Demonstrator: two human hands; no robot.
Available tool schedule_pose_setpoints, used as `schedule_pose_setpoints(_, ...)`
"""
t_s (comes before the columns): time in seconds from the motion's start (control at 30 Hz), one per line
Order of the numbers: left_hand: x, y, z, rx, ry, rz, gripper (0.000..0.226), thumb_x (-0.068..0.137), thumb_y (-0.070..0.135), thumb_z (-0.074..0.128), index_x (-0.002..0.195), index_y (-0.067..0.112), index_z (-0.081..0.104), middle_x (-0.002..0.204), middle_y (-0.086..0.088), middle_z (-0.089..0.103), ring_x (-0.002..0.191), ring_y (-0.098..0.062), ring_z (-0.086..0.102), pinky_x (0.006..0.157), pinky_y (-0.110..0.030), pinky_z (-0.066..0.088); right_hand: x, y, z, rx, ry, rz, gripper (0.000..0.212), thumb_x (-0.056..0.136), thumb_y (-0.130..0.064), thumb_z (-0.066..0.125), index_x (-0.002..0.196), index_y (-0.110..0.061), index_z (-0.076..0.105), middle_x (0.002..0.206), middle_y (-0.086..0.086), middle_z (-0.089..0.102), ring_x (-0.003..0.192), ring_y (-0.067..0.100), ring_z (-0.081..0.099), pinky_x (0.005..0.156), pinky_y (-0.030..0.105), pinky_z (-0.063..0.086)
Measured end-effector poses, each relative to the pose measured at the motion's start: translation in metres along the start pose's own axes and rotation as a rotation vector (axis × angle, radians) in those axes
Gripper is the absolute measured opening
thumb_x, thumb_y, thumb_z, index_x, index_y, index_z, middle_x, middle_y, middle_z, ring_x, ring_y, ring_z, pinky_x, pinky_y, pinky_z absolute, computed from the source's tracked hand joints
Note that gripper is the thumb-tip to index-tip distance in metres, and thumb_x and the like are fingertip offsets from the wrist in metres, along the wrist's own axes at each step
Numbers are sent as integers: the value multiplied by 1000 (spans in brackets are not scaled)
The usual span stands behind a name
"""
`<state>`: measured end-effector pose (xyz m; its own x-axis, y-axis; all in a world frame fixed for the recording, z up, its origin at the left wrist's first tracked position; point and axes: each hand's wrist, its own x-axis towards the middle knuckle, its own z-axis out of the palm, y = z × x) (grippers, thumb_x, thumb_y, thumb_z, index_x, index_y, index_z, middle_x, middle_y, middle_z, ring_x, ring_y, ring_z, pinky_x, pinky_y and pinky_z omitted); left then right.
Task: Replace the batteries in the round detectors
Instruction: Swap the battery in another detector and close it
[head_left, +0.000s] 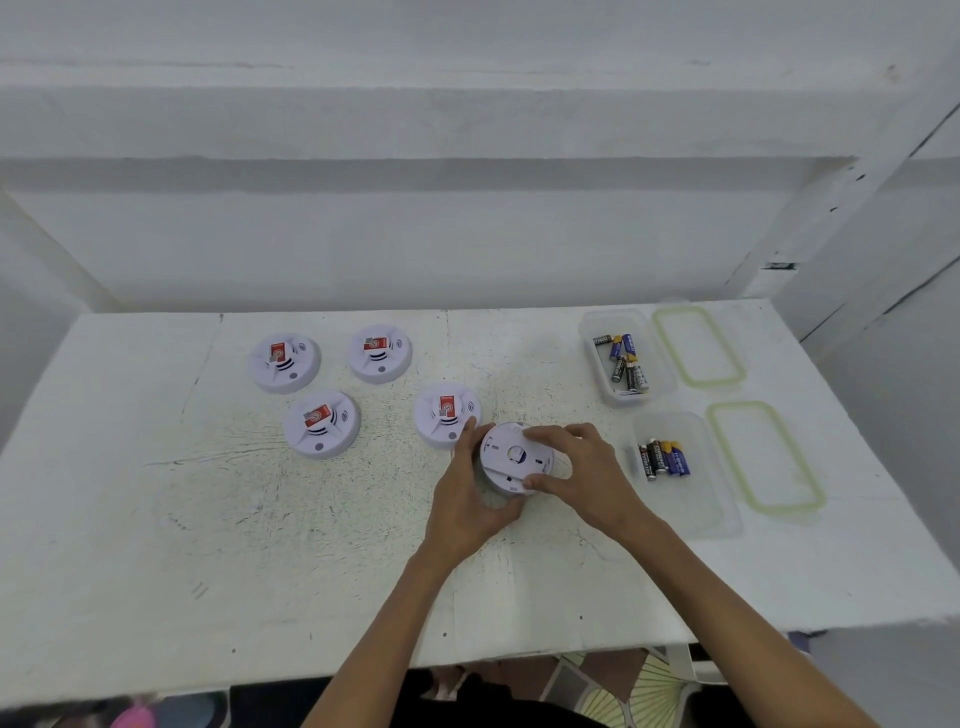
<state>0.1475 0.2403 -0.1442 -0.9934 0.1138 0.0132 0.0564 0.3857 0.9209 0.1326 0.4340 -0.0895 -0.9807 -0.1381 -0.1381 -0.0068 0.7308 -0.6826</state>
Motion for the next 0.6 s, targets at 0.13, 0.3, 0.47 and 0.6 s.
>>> schedule_pose_setpoints(0.13, 0, -1, 0, 9, 0, -9, 111, 73, 33, 94, 151, 49, 16, 141, 34, 45, 120, 22, 50, 89, 0, 43, 1, 6, 0, 64, 3, 7, 63, 68, -55, 77, 127, -48, 57, 130, -11, 58, 120, -1, 42, 107, 44, 41)
schedule_pose_setpoints(0.3, 0, 0, 0, 17, -2, -13, 109, 73, 34, 94, 149, 49, 18, 142, 33, 45, 121, 22, 49, 89, 0, 43, 1, 5, -2, 78, 27, -1, 60, 69, -47, 83, 124, -47, 61, 128, -9, 58, 116, -14, 41, 108, 39, 41)
schedule_pose_setpoints(0.47, -1, 3, -1, 27, 3, -24, 108, 72, 40, 93, 146, 58, 17, 141, 33, 47, 120, 20, 50, 88, 0, 44, 2, 1, -5, 112, 20, -18, 56, 71, -33, 86, 122, -43, 65, 124, -12, 60, 115, -3, 52, 106, 32, 44)
schedule_pose_setpoints(0.6, -3, 5, -2, 16, -1, -37, 100, 72, 48, 92, 145, 55, 24, 140, 29, 53, 121, 13, 55, 90, -5, 47, -2, 0, -4, 109, 25, -23, 55, 72, -31, 86, 123, -38, 66, 124, -8, 60, 113, -1, 54, 98, 13, 41)
